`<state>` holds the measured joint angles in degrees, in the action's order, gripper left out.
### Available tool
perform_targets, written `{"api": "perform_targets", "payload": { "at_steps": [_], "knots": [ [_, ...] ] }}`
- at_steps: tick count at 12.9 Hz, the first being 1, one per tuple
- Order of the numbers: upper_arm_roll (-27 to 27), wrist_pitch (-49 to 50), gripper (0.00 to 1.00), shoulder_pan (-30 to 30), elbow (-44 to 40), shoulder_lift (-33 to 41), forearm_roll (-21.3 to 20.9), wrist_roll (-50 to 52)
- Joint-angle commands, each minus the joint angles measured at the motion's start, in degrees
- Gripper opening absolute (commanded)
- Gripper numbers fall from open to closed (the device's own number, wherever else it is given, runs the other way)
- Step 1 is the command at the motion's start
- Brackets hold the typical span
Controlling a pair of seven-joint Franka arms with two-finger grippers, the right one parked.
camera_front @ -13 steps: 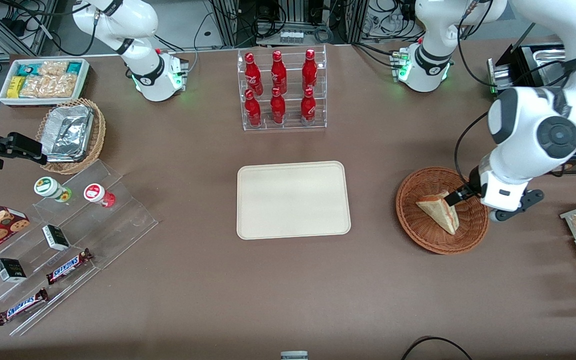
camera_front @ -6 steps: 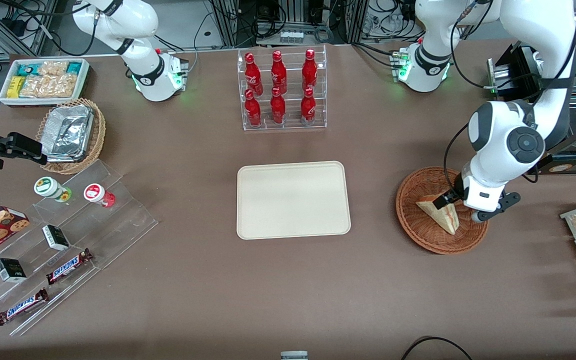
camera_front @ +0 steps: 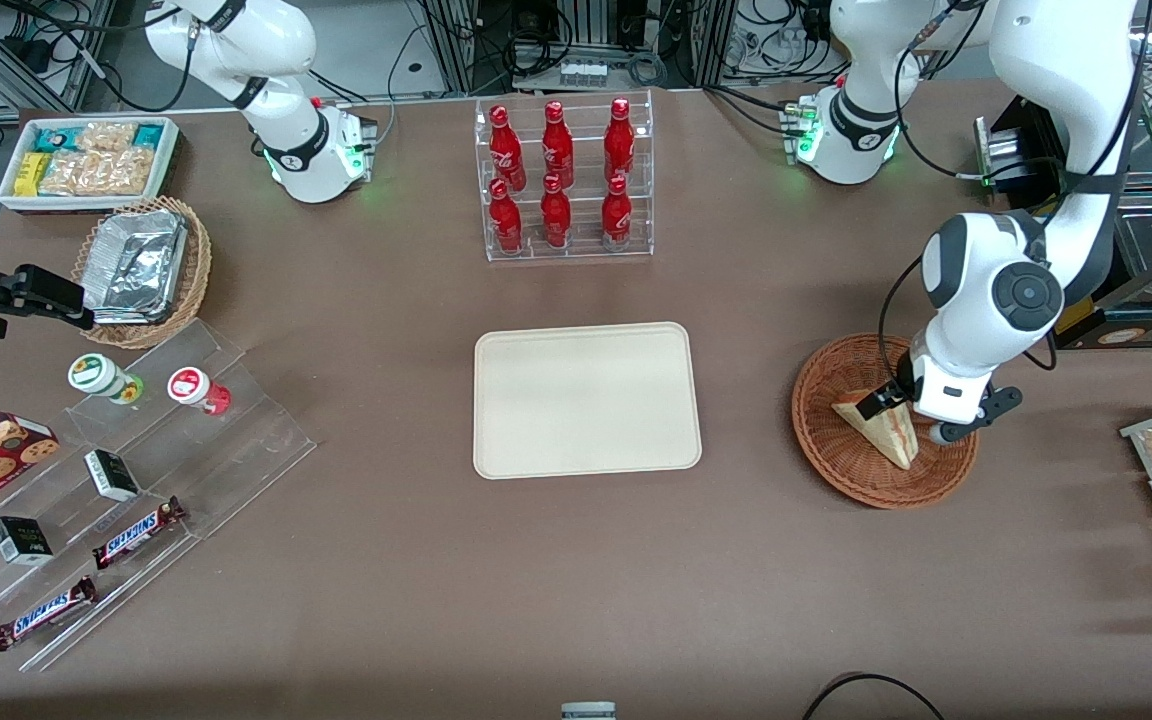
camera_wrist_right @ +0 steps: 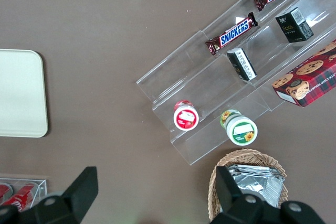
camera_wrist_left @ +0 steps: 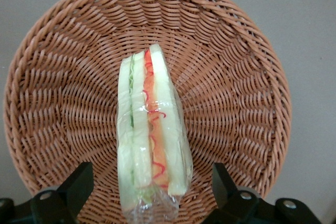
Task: Place sandwich from basket to tray
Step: 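Lower the left gripper and close it on the wrapped sandwich, then lift the sandwich and carry it with the left gripper over the cream tray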
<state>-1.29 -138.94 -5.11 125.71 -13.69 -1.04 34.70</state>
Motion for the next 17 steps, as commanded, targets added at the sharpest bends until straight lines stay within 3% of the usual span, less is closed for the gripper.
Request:
{"api": "perform_targets", "payload": {
  "at_steps": [1,3,4,8,11,13,15,17],
  "knots": [
    [0.1,-1.6,0.8,-0.3,0.2,-0.9,-1.2,1.5],
    [0.1,-1.6,0.18,-0.3,0.1,-1.2,-1.2,1.5],
    [0.1,-1.5,0.0,-0.1,0.0,-1.2,-1.2,1.4],
    [0.1,0.3,0.0,0.0,-1.1,1.1,-1.2,1.0],
    [-0.5,15.1,0.0,-0.8,-10.9,1.9,-5.4,1.2],
    [-0.7,26.1,0.0,-4.4,-19.5,1.4,-5.6,1.3],
    [-0.7,27.9,0.0,-10.1,-21.5,1.3,-9.0,1.6],
    [-1.2,28.2,0.0,-14.1,-23.4,1.1,-9.0,3.8]
  ]
}}
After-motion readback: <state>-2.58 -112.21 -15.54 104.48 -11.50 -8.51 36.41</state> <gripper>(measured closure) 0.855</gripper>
